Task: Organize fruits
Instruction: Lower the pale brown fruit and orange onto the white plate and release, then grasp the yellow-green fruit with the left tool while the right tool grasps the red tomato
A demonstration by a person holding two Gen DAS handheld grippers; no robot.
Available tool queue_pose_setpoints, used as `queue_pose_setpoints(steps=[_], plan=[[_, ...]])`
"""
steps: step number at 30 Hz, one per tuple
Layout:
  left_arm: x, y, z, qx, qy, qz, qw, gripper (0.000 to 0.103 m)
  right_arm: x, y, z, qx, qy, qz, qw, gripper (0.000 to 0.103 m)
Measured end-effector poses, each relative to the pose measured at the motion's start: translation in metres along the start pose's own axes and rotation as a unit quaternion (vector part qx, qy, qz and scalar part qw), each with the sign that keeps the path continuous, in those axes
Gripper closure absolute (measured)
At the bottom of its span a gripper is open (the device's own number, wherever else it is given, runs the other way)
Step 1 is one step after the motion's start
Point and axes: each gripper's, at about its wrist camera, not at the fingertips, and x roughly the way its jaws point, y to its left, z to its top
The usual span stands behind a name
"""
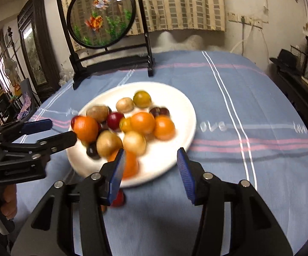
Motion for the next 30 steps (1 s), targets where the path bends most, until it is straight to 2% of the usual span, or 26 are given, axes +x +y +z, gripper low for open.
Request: queue_pose_setpoints(steps=[6, 12, 16, 17, 25, 27, 30], plan=[[-0.017, -0.018, -0.039, 0.028, 0.004, 0.002, 0.9996, 0.017, -0.012, -0.007, -0.033, 0.022, 0.02, 0.005, 1.0, 0.052], [-0.012, -0.025, -0.072, 0.03, 0.032, -0.004, 0.999, 0.016, -0.017, -0.016, -0.051, 0.05, 0.024, -0.008, 0.998, 0.052], [-0.006, -0.03, -0.084, 0.031, 0.045, -0.007, 0.9985, 0.016, -0.025, -0.016, -0.053, 0.049, 0.015, -0.002, 0.999, 0.049], [-0.004, -0.031, -0.085, 0.031, 0.048, -0.008, 0.9983, 0.016, -0.027, -0.017, -0.054, 0.051, 0.011, -0.002, 0.999, 0.04], [0.013, -0.048, -0.087, 0.039, 0.056, -0.015, 0.9976, 0.016, -0.023, -0.019, -0.059, 0.058, 0.013, 0.001, 0.998, 0.039], [0.018, -0.053, -0.085, 0.044, 0.048, -0.016, 0.9977, 0.017, -0.021, -0.02, -0.059, 0.061, 0.017, 0.003, 0.998, 0.039], [0.027, -0.058, -0.084, 0.057, 0.058, -0.019, 0.9965, 0.033, -0.019, -0.023, -0.06, 0.066, 0.019, 0.003, 0.998, 0.04]])
